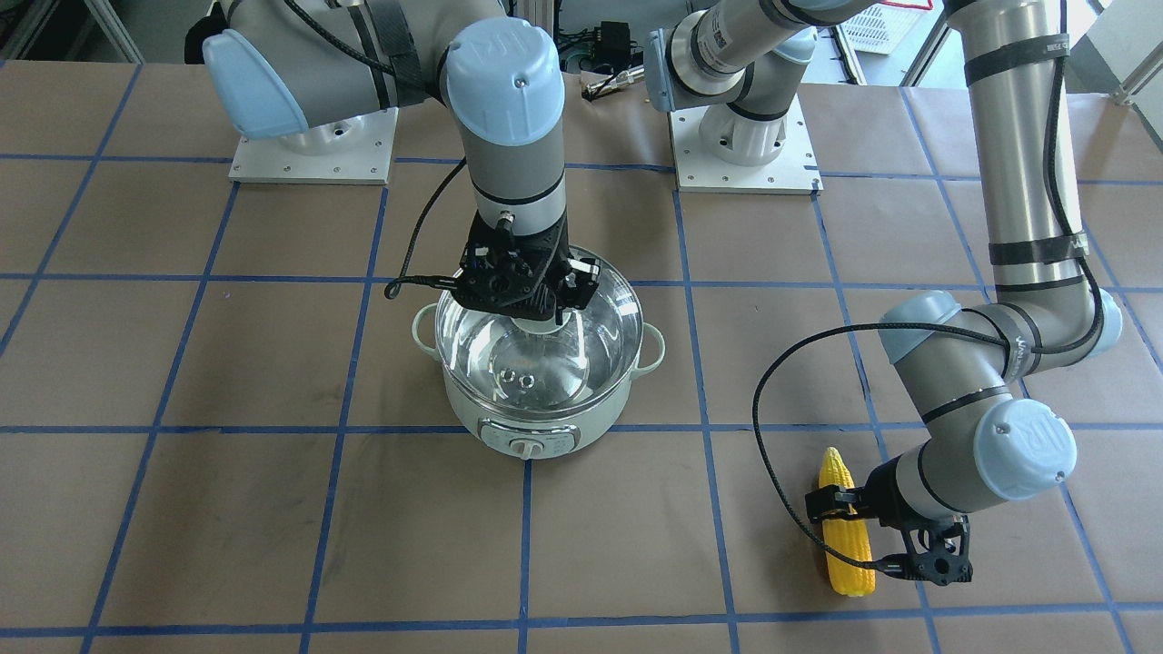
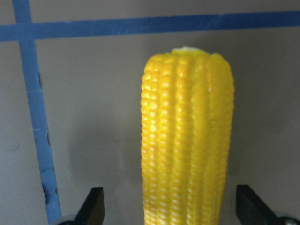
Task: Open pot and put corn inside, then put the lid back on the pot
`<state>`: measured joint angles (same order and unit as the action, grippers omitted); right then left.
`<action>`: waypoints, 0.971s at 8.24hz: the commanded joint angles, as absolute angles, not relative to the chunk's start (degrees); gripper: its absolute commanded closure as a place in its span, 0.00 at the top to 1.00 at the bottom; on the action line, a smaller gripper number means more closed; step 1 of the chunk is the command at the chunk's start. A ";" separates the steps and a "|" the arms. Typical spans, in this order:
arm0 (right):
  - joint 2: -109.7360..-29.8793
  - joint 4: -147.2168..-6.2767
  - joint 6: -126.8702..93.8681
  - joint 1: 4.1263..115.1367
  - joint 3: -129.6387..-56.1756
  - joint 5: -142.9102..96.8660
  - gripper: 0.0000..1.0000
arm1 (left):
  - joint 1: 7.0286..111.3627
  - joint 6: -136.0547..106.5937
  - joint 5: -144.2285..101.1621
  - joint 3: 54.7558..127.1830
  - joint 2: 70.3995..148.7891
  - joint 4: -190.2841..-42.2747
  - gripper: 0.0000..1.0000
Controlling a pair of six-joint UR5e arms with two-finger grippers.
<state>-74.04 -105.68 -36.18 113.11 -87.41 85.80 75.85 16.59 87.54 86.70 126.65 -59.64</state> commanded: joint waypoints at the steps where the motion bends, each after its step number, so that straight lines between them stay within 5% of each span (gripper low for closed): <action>1: -78.12 -95.32 -29.16 106.03 -81.85 83.76 0.00 | 75.85 12.59 87.45 86.48 126.92 -59.41 0.14; 2: -80.83 -92.23 -18.48 101.47 -80.96 83.93 0.00 | 75.85 8.13 87.36 86.48 126.65 -59.41 0.00; 8: -86.84 -80.51 26.52 74.22 -80.95 86.49 0.00 | 77.43 -0.08 87.98 85.96 115.95 -67.57 0.00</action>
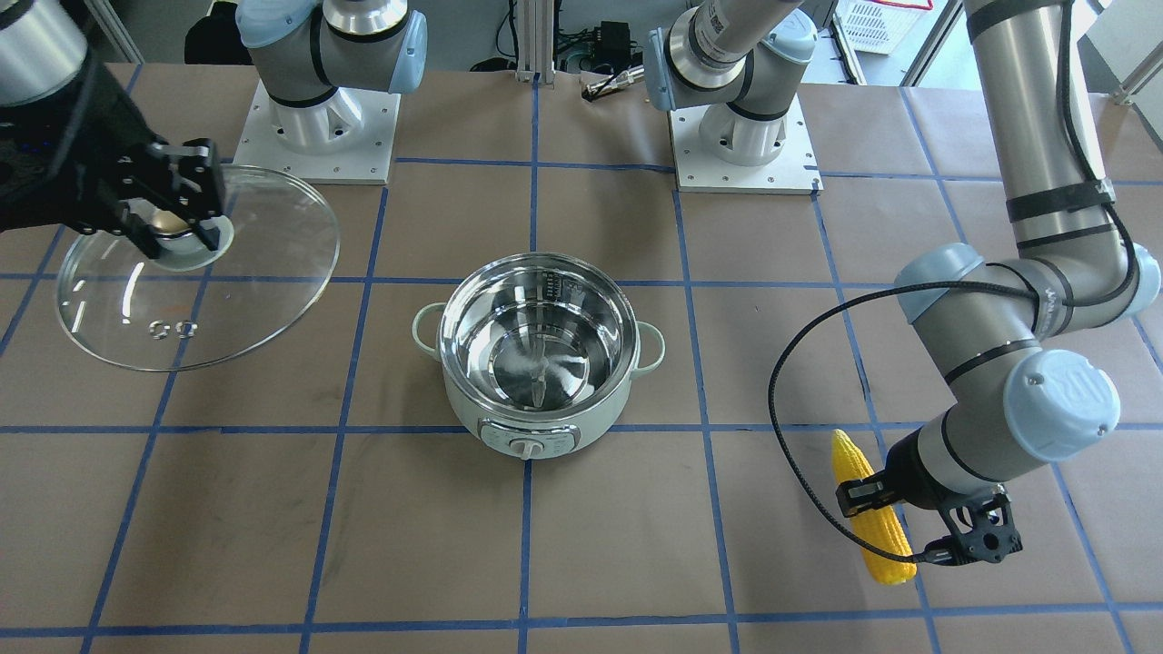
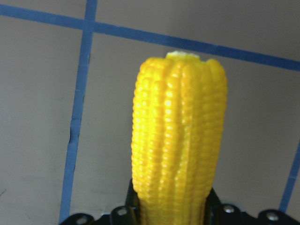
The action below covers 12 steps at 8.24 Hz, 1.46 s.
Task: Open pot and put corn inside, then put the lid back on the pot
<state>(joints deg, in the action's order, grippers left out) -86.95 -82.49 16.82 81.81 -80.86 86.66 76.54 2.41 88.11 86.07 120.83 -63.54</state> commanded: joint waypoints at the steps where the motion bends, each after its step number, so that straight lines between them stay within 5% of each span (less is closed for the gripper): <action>1: -86.66 -80.16 27.33 73.14 -81.03 86.48 0.00 | 79.43 -3.74 87.63 85.87 113.93 -68.98 0.00; 12: -86.75 -79.28 27.42 73.13 -81.74 86.22 0.00 | 110.73 -25.75 86.57 86.92 107.23 -78.28 0.00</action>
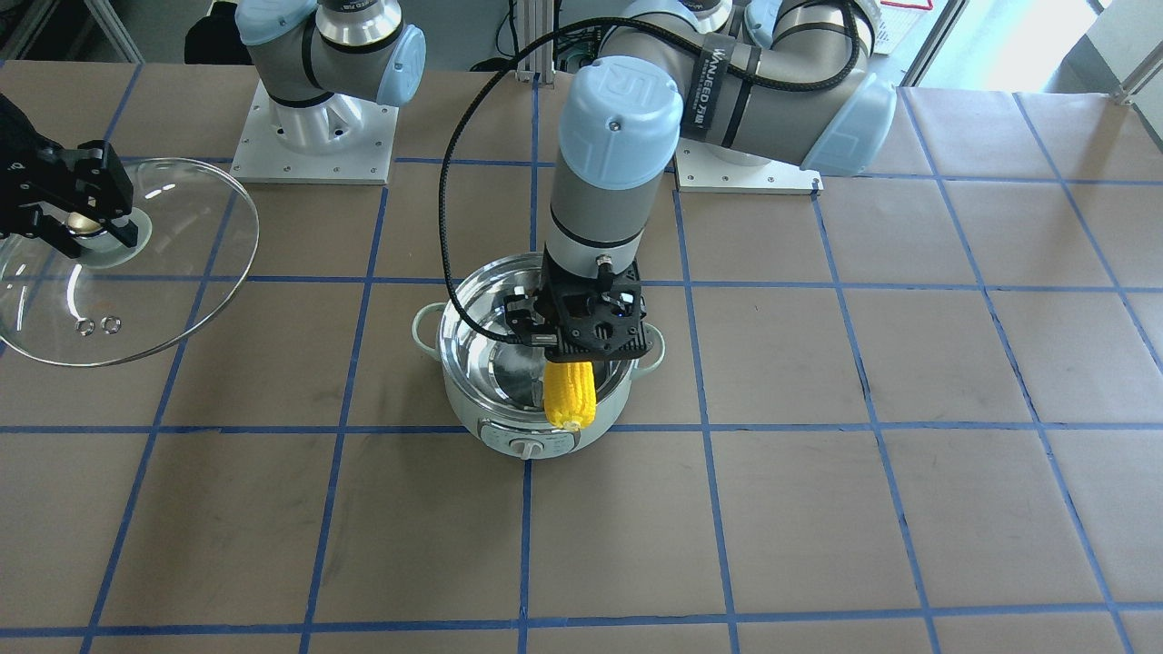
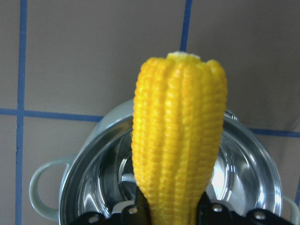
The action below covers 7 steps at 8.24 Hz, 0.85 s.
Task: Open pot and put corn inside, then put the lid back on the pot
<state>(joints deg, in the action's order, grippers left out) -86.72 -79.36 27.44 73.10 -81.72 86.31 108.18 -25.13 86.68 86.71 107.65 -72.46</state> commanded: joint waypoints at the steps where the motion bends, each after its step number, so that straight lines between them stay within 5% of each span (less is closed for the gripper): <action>1: -86.75 -79.19 27.42 73.13 -81.74 86.22 0.00 | 110.74 -25.84 86.31 87.10 107.92 -80.05 0.00; 7: -86.92 -79.01 27.25 73.13 -81.74 85.69 0.00 | 110.83 -25.93 83.58 91.32 109.86 -80.25 0.00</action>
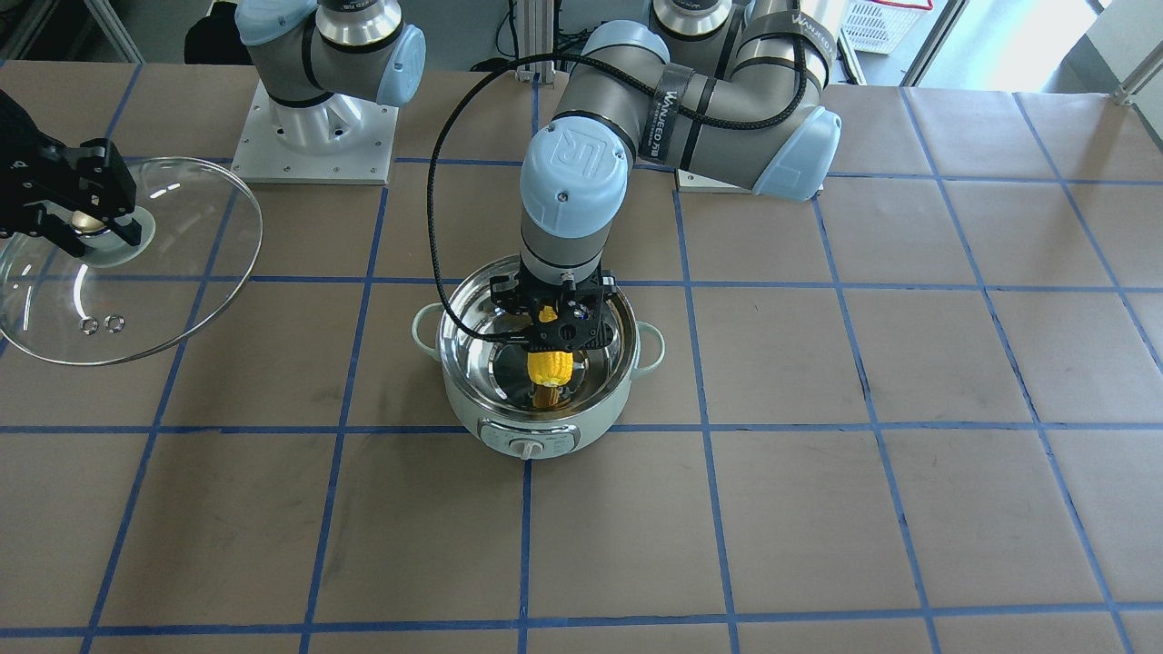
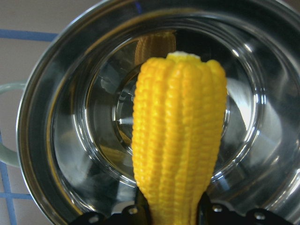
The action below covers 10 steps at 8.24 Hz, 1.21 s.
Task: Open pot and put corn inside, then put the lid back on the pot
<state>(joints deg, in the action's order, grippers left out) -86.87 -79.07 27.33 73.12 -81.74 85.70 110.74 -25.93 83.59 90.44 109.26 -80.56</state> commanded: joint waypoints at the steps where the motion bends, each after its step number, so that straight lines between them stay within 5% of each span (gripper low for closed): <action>1: -86.92 -79.01 27.25 73.13 -81.74 85.69 0.00 | 110.83 -26.01 83.50 91.32 110.21 -80.07 0.00; 8: -87.01 -79.01 27.25 73.13 -81.74 85.61 0.00 | 111.09 -26.10 80.95 91.32 112.50 -78.32 0.05; 10: -87.10 -79.01 27.16 73.21 -81.74 85.61 0.00 | 111.18 -28.55 80.86 91.32 112.15 -78.31 0.74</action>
